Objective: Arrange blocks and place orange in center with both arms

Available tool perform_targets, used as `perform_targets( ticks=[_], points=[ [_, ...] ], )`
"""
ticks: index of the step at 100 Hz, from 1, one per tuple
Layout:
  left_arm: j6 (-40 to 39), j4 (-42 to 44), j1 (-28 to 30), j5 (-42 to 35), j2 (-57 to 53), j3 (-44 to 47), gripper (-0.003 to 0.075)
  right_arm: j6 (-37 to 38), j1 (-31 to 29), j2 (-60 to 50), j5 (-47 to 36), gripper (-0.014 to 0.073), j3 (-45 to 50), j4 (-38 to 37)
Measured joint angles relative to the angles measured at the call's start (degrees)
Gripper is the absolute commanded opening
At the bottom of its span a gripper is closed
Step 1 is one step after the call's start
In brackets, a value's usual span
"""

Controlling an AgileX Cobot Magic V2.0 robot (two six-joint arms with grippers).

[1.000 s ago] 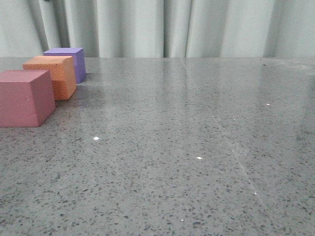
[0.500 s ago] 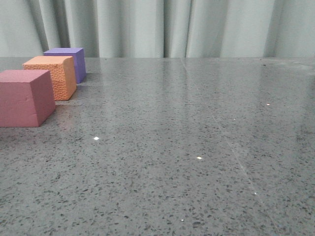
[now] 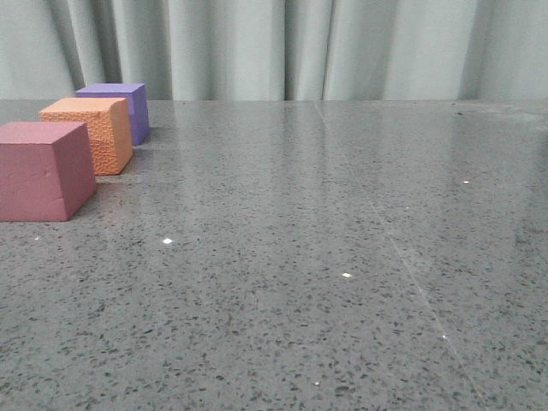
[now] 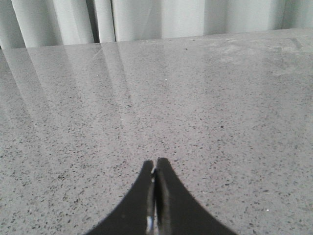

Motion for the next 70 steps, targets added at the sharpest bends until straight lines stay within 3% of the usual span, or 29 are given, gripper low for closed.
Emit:
perform_targets(
  ticks=[70],
  points=[
    [0.00, 0.00, 0.00, 0.08, 0.00, 0.77, -0.0019, 0.00, 0.00, 0.00, 0.00, -0.0067, 0.00, 0.00]
  ],
)
